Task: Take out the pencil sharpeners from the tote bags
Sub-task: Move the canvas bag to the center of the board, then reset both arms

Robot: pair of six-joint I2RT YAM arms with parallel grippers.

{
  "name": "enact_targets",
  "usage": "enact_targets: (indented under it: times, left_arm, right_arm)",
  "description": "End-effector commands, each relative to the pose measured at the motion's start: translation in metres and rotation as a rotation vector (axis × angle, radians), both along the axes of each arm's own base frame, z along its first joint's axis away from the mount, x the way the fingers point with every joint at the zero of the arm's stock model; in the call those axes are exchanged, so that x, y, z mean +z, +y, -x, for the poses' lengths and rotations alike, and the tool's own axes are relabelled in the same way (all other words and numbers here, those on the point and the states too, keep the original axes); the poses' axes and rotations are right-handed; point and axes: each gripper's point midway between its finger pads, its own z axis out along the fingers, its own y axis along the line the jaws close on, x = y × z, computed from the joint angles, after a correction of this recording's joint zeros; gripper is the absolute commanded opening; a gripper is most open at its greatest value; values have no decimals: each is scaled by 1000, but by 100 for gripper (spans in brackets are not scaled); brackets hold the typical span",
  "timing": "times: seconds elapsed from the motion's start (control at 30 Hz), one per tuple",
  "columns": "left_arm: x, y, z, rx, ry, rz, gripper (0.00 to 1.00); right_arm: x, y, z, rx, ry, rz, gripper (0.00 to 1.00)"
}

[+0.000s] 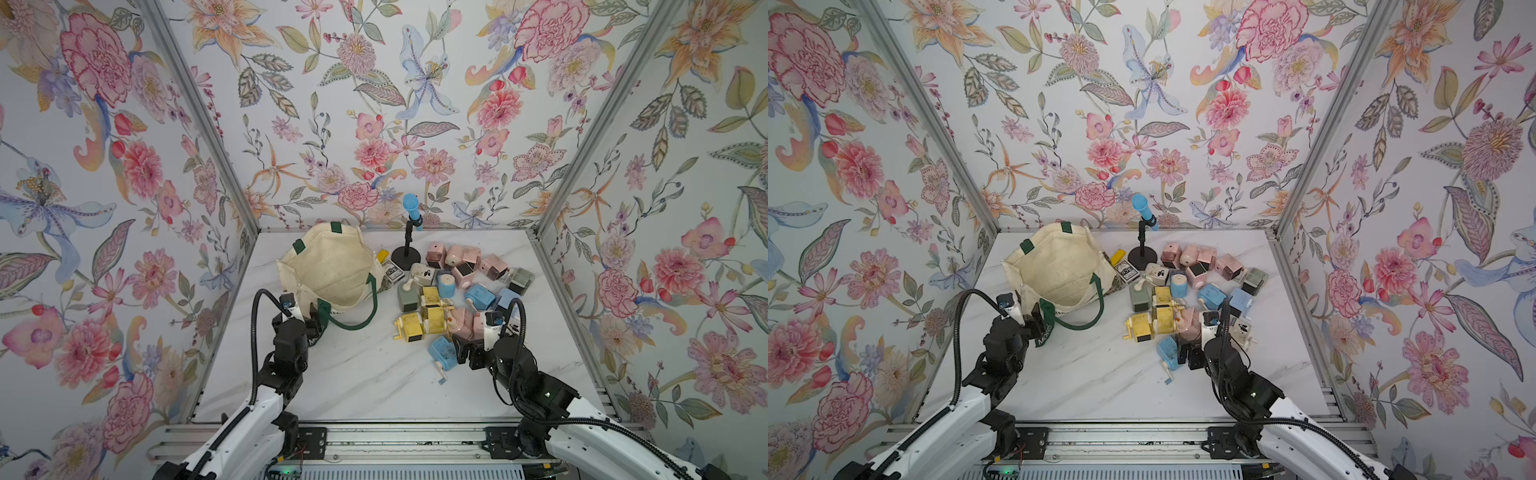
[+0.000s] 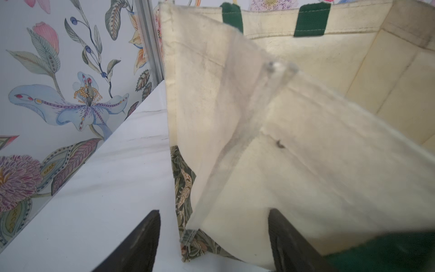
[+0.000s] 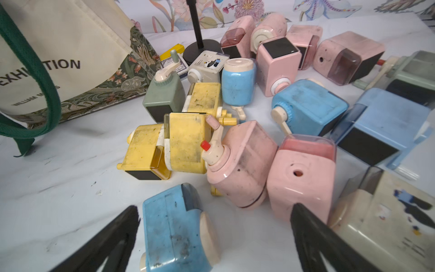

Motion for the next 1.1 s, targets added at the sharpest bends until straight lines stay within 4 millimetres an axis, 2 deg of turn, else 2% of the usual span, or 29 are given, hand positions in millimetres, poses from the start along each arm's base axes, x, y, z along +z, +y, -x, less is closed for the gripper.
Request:
enact_targets:
  times: [0.0,0.2,0.3,0.4,0.47,0.53,0.63,0.73,0.77,0.8,0.97,1.07]
  left_arm:
    - [18,5,-13,-47,-112,-53,77]
    - [22,26,-17,-27,-142,-104,82]
    - [24,31,-17,-53,-183,-136,85]
    - [6,32,-7,-64,-194,-213,93]
    - [-1,39,-9,-23,-182,-226,98]
    - [-4,34,-16,-53,-185,-206,100]
    - [-6,41,-26,-26,-167,-211,100]
    - [-2,48,-28,-23,-199,-193,100]
    - [0,49,-28,-24,-214,-189,100]
    - [3,48,-29,-32,-236,-188,100]
    - [3,49,-37,-52,-243,-178,100]
    - [-2,48,-34,-62,-249,-197,100]
  right_arm:
    - [3,-29,-9,-120,-44,35,100]
    - [8,-73,-23,-285,-105,44,100]
    - [17,-83,-29,-281,-154,29,100]
    - [21,-106,-33,-360,-182,55,100]
    - [24,-108,-37,-327,-212,59,100]
    - [26,-114,-41,-327,-232,92,100]
    - [11,-127,-46,-349,-199,181,100]
    - [-11,-122,-52,-311,-209,178,100]
    - [-12,-123,-55,-321,-236,174,100]
    - [-18,-124,-59,-317,-182,184,100]
    - [-30,-135,-77,-334,-92,176,100]
    - [-26,-139,-84,-345,-123,193,100]
